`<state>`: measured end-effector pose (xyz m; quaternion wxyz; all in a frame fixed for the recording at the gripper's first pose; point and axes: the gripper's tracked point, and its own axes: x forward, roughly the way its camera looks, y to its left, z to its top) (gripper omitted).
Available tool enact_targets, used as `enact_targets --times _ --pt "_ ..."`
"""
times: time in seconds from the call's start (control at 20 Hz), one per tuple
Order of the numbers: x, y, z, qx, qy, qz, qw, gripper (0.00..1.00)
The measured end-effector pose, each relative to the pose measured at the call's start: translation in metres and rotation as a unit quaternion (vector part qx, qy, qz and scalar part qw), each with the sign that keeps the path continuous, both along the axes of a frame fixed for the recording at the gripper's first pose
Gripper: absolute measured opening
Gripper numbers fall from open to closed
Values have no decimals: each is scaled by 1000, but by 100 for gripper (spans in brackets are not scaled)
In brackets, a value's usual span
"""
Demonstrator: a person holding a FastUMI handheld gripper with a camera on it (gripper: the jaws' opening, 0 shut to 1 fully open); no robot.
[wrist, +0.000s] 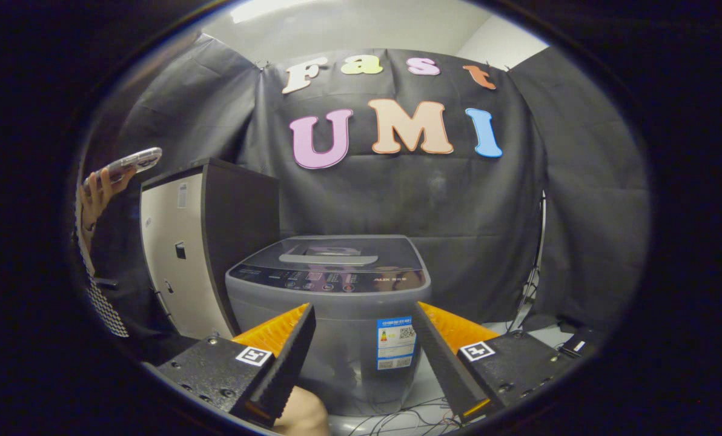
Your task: Put the clothes into the washing machine and then close the washing machine lid.
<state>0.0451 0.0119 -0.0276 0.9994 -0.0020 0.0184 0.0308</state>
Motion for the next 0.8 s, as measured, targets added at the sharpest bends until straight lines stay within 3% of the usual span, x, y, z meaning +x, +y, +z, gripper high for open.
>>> enact_targets --times 0.8 --pt "0 1 1 0 -1 0 1000 97"
